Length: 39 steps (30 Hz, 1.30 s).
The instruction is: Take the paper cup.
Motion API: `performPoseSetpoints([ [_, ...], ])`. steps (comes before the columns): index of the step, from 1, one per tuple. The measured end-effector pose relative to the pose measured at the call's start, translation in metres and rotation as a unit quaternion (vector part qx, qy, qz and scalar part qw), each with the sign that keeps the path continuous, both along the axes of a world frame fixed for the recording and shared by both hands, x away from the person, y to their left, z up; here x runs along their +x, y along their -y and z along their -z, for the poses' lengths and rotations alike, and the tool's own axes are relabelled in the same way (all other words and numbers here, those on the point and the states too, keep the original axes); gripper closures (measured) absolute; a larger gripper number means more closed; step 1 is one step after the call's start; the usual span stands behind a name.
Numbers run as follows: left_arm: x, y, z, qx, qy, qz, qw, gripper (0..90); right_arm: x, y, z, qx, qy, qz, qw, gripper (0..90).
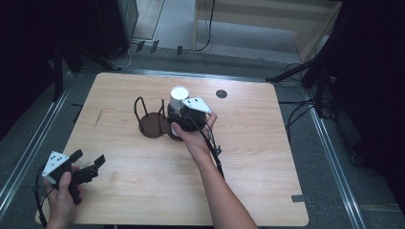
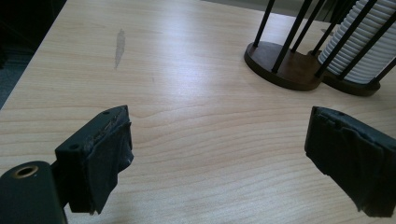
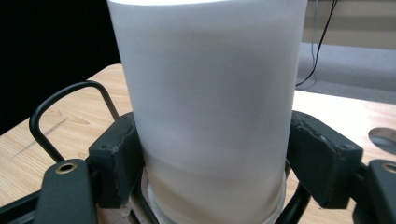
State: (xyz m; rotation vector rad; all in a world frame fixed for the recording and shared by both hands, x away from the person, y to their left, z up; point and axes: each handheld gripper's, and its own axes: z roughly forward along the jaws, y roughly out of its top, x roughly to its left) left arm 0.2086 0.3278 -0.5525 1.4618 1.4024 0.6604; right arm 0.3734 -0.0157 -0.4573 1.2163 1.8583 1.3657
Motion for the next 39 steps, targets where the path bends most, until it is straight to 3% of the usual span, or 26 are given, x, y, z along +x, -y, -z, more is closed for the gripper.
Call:
performPoseSetpoints([
  [8,0.0,0.0,0.0,-0.001,0.0,0.001,1.0,8.0,0.001,0.003,-0.005,0.005,0.013,0.004,0.9999,25.9],
  [19,0.0,0.0,0.0,0.0,0.0,0.002,1.0,8.0,-0.001,0.001,-0.016,-0.009,0.035,0.001,0.9993,29.1],
  [35,0.0,0.0,0.0,-0.002,-0.001,0.001,1.0,8.1,0.001,0.004,-0.027,-0.016,0.035,-0.005,0.9992,31.2],
  [39,0.0,0.0,0.0,-0.002,-0.001,0.002,1.0,8.1,0.001,0.004,-0.033,-0.015,0.046,-0.009,0.9988,32.0],
])
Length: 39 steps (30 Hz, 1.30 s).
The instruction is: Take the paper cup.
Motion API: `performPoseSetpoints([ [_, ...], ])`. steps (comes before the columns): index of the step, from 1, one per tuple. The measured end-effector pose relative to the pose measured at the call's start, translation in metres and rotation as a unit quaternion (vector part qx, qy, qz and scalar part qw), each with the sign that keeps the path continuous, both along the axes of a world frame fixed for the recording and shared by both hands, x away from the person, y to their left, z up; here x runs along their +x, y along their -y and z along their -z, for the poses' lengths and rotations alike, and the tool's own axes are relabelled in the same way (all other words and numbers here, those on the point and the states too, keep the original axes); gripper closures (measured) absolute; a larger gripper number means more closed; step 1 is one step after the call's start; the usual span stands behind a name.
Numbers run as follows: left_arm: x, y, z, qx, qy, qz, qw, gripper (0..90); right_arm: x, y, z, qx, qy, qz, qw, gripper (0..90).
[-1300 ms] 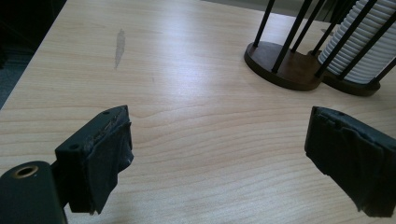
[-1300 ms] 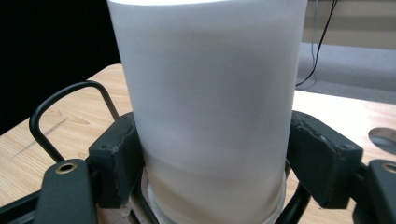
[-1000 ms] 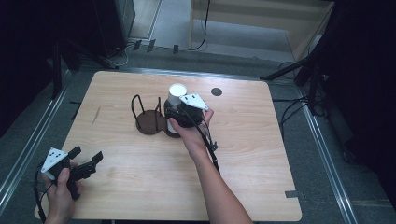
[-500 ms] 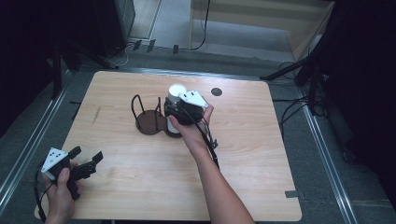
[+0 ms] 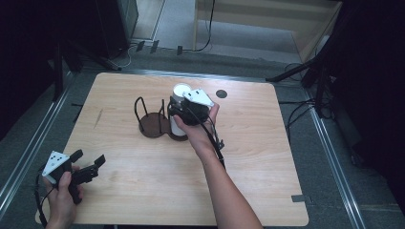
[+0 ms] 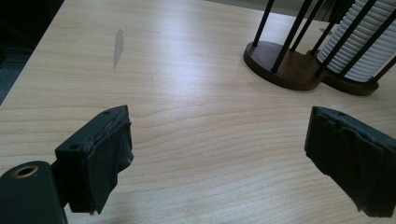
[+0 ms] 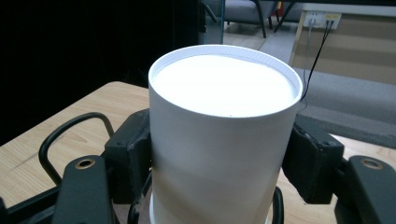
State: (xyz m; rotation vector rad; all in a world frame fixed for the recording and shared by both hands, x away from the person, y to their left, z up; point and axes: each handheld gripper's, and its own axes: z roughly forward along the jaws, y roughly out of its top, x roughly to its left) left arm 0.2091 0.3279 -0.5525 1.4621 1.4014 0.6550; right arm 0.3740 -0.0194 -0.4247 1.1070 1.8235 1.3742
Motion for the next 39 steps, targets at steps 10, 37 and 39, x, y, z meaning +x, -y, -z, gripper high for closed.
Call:
performPoseSetpoints([
  [10,0.0,0.0,0.0,0.0,-0.001,0.001,1.0,8.0,0.001,-0.001,-0.006,0.004,-0.012,-0.009,0.9999,30.2],
  [37,0.001,-0.001,0.0,0.0,-0.003,0.003,1.0,8.1,0.001,-0.006,0.03,0.026,-0.035,0.012,0.999,24.6],
  [39,0.001,-0.001,0.0,0.001,-0.003,0.003,1.0,8.1,0.0,-0.007,0.029,0.022,-0.032,0.013,0.9992,25.3],
])
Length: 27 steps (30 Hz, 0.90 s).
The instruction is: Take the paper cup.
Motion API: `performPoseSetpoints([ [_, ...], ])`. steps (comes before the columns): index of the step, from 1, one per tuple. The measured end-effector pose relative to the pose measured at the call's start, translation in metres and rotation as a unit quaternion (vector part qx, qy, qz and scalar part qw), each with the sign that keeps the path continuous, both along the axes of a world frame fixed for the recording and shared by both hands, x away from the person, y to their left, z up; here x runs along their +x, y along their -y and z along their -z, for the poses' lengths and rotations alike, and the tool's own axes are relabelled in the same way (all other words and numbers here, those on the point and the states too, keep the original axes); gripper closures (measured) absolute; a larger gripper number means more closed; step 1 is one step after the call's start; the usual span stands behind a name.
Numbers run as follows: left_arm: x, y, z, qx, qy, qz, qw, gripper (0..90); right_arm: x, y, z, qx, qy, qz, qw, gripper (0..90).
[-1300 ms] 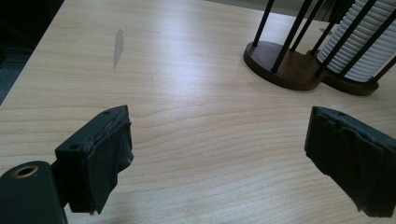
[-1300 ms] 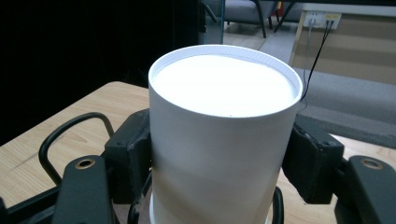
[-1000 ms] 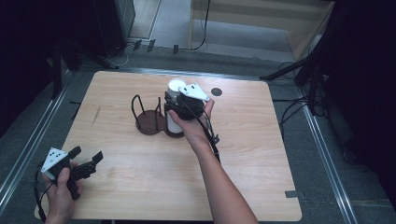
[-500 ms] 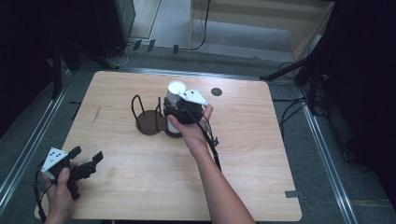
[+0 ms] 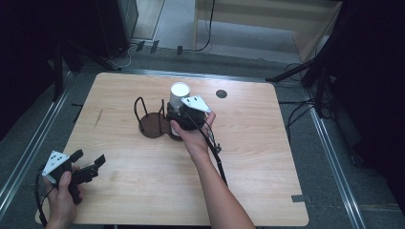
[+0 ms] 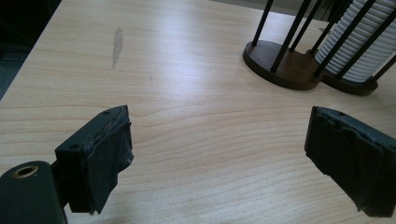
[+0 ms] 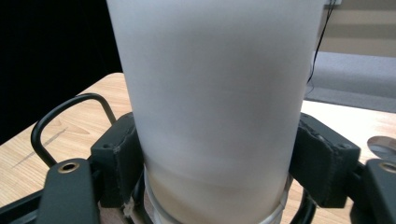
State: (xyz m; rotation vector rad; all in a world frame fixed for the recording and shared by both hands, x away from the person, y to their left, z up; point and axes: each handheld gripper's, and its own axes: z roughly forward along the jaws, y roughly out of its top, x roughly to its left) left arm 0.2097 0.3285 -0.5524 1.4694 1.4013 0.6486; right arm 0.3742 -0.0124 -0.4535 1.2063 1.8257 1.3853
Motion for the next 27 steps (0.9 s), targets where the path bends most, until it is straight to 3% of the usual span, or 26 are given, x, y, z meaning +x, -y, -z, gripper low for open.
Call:
performPoseSetpoints([
  [10,0.0,0.001,0.0,0.001,0.001,-0.002,1.0,8.1,-0.002,0.006,-0.011,0.007,0.019,0.005,0.9998,28.6],
  [12,-0.001,0.002,0.0,0.008,0.005,-0.009,0.9999,18.8,-0.003,0.009,-0.016,0.011,0.022,0.006,0.9997,29.6],
  [15,-0.001,0.004,-0.001,0.02,0.009,-0.009,0.9997,19.1,-0.003,0.012,-0.024,0.018,0.03,0.008,0.9994,30.2],
  [18,0.0,0.004,0.0,0.014,0.006,-0.004,0.9999,15.1,-0.004,0.015,-0.033,0.022,0.037,0.007,0.999,30.2],
  [21,0.001,0.003,0.0,0.013,-0.01,0.007,0.9998,13.1,-0.006,0.016,-0.04,0.023,0.042,0.008,0.9988,30.2],
  [27,0.001,0.011,-0.001,0.051,-0.019,0.025,0.9982,2.2,-0.008,0.02,-0.053,0.026,0.051,0.009,0.9983,30.3],
])
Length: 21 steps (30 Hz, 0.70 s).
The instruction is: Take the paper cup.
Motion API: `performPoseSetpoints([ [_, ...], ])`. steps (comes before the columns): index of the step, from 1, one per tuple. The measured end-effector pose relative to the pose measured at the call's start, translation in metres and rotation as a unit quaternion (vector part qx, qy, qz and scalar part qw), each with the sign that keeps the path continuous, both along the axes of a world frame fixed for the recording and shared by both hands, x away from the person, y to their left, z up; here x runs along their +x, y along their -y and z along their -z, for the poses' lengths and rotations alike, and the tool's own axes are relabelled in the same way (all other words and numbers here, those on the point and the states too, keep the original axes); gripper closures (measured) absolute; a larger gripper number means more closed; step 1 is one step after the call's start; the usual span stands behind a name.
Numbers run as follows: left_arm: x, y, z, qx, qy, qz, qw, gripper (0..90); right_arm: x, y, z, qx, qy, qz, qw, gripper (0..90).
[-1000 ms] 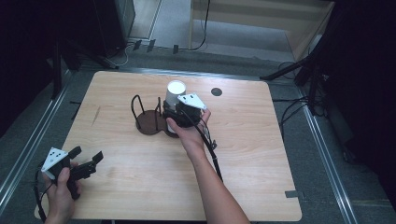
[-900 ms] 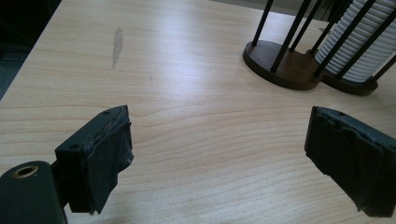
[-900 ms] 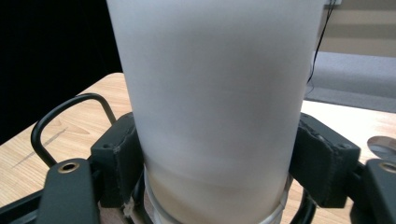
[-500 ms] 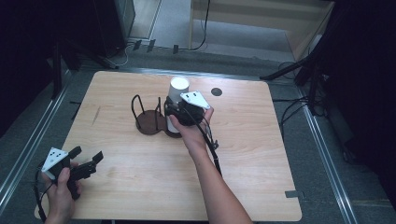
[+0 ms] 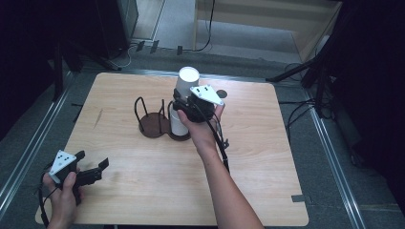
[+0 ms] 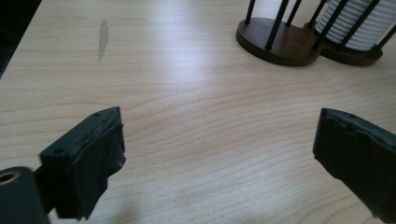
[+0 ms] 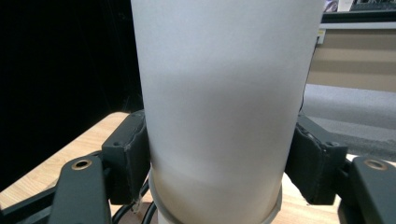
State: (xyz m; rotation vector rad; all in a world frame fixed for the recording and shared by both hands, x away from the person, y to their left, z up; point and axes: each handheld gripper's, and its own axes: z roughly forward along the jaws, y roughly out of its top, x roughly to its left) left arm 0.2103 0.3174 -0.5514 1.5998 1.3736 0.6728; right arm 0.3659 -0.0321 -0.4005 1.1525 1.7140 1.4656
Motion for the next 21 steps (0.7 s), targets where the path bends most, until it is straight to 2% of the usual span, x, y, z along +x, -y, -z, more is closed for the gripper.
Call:
performPoseSetpoints([
  [2,0.0,0.001,0.0,0.005,-0.001,-0.002,1.0,1.3,-0.001,0.002,-0.004,-0.001,0.004,0.006,1.0,30.5],
  [7,-0.001,-0.001,-0.001,0.001,0.0,-0.002,1.0,0.0,-0.001,0.013,-0.014,0.007,0.008,0.014,0.9998,30.6],
  [14,-0.002,-0.002,-0.002,-0.005,0.003,0.0,1.0,0.0,-0.005,0.033,-0.017,0.003,0.008,0.027,0.9996,30.5],
  [18,-0.001,-0.004,-0.002,-0.021,-0.004,0.001,0.9998,0.0,-0.009,0.048,-0.015,0.001,0.007,0.037,0.9993,30.6],
  [20,-0.002,-0.007,-0.003,-0.036,0.005,-0.001,0.9993,0.0,-0.012,0.058,-0.011,0.0,0.006,0.042,0.9991,30.8],
  [21,-0.002,-0.007,-0.003,-0.036,0.005,-0.001,0.9993,0.0,-0.012,0.058,-0.011,0.0,0.006,0.042,0.9991,30.8],
])
